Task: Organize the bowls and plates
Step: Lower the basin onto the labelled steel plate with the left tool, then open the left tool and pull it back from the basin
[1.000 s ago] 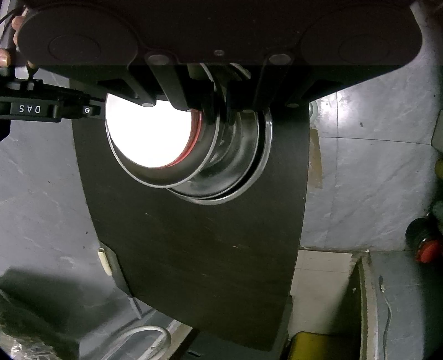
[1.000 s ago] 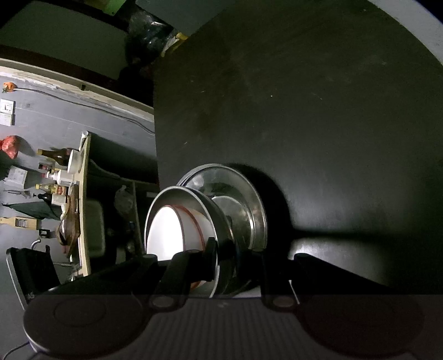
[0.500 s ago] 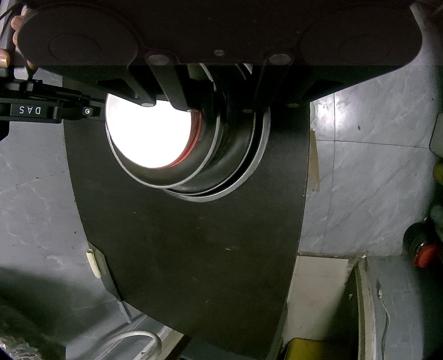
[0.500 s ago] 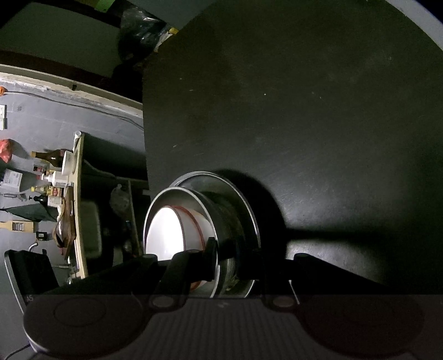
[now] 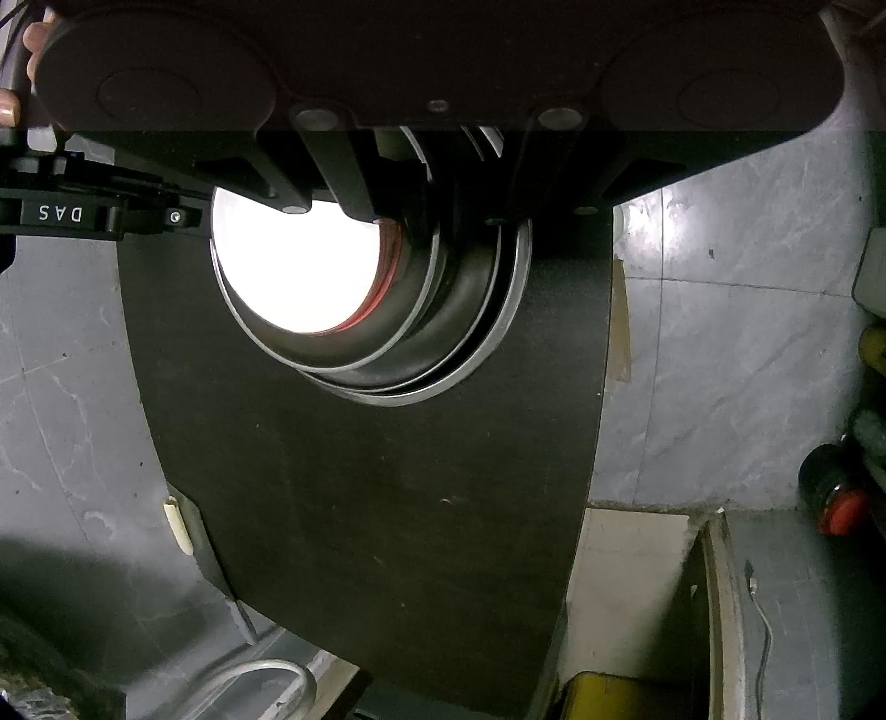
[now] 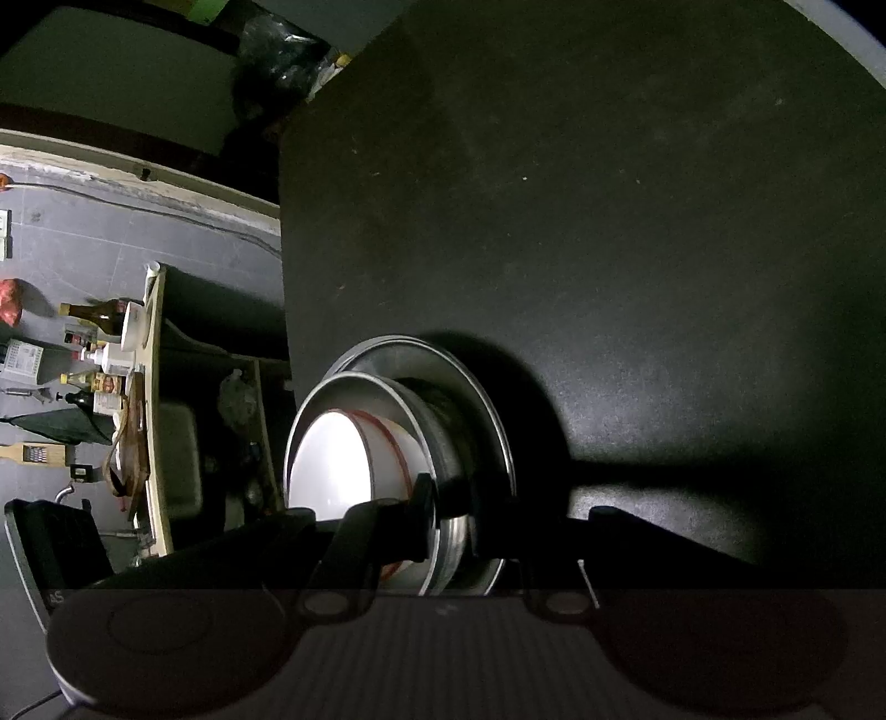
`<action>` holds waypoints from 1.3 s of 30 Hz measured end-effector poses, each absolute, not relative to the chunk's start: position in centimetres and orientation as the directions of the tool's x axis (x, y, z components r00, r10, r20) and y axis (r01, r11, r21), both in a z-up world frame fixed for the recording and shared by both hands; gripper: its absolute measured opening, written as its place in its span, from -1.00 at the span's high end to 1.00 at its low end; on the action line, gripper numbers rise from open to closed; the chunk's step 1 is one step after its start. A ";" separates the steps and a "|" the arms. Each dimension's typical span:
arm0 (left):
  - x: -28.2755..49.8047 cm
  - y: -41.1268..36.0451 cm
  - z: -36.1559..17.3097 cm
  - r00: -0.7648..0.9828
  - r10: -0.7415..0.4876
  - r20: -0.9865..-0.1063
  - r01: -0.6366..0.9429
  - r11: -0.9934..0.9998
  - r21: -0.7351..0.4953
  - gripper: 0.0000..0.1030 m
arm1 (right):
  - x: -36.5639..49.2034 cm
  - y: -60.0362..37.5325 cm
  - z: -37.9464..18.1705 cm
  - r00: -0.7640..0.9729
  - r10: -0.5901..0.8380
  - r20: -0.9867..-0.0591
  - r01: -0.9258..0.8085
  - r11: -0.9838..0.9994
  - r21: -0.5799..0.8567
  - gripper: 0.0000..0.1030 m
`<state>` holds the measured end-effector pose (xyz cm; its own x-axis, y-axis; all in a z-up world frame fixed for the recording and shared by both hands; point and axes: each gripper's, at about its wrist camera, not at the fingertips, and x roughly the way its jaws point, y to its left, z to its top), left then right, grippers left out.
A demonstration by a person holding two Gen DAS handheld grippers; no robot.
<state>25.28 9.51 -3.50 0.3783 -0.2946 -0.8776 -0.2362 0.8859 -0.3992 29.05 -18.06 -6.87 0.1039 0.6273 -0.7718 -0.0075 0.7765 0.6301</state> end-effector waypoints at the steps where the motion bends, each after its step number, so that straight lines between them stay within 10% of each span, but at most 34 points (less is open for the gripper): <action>1: 25.2 9.5 -3.5 0.382 -0.293 -0.877 -0.233 0.887 -0.398 0.87 | 29.0 -18.0 -6.8 0.106 0.627 -0.772 -0.009 0.777 0.630 0.68; 16: 24.0 9.2 -2.7 0.439 -0.229 -0.869 -0.223 0.909 -0.352 0.59 | 26.9 -18.9 -6.5 0.204 0.617 -0.760 -0.019 0.779 0.627 0.36; 39: 17.7 10.5 1.2 0.565 -0.129 -0.815 -0.173 0.947 -0.270 -0.91 | 19.0 -18.0 -2.4 0.437 0.473 -0.765 -0.077 0.867 0.493 -0.65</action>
<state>17.71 10.53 1.16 0.5654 -0.1287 -0.8147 -0.1735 0.9471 -0.2700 19.01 -18.02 -2.40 0.4374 0.4732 -0.7647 -0.0766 0.8669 0.4926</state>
